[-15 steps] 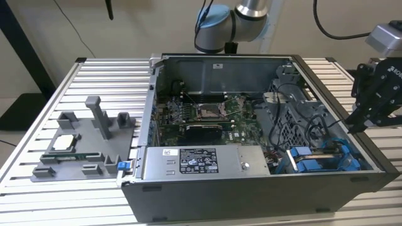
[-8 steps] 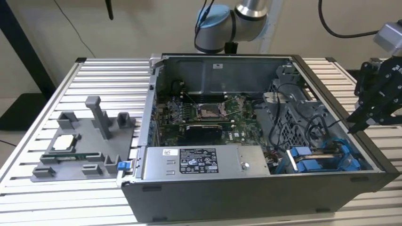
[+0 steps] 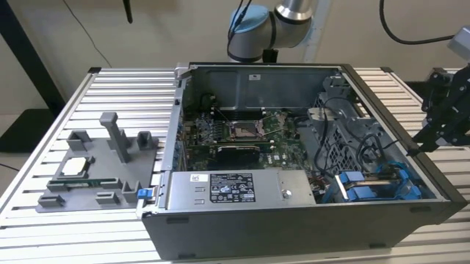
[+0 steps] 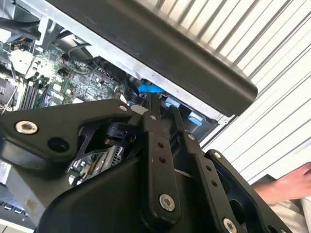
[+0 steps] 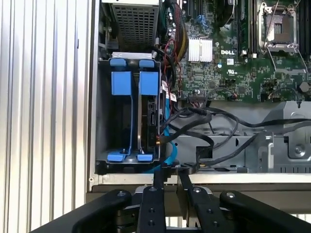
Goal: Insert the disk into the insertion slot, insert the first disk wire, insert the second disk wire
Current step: 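Insert the second disk wire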
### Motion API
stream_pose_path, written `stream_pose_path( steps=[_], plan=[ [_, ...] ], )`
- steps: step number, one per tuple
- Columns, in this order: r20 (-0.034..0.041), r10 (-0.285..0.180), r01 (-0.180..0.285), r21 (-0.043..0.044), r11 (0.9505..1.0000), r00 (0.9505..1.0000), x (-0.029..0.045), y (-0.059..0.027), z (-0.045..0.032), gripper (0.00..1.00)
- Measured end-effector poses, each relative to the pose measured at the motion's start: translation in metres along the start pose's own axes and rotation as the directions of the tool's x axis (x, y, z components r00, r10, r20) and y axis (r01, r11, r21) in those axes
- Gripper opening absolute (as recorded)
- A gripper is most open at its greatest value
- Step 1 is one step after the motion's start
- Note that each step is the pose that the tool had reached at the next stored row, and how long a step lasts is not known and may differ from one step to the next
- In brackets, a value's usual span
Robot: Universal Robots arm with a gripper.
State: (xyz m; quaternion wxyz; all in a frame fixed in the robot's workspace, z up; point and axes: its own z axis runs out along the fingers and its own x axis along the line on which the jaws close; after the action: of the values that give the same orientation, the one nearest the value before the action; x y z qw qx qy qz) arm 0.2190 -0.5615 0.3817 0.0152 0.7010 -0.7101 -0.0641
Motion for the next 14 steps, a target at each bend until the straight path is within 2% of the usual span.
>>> stream_pose_path(
  steps=[2, 7, 9, 10, 12, 14],
  plan=[
    [0.003, 0.0, 0.0, -0.005, 1.0, 1.0, 0.0004, -0.0061, -0.0007, 1.0],
    [0.0309, -0.002, 0.003, -0.0155, 0.9999, 0.9995, 0.0053, -0.0102, 0.0001, 1.0],
    [0.0504, -0.004, 0.005, -0.0182, 0.9998, 0.9987, 0.0057, -0.0105, 0.0005, 1.0],
    [0.0635, -0.005, 0.007, -0.0197, 0.9998, 0.998, 0.0059, -0.0107, 0.0006, 1.0],
    [0.0713, -0.005, 0.007, -0.0265, 0.9996, 0.9974, 0.0074, -0.0108, 0.0011, 1.0],
    [0.0735, -0.003, 0.006, -0.0356, 0.9993, 0.9973, 0.0108, -0.0108, 0.0015, 1.0]
  ],
)
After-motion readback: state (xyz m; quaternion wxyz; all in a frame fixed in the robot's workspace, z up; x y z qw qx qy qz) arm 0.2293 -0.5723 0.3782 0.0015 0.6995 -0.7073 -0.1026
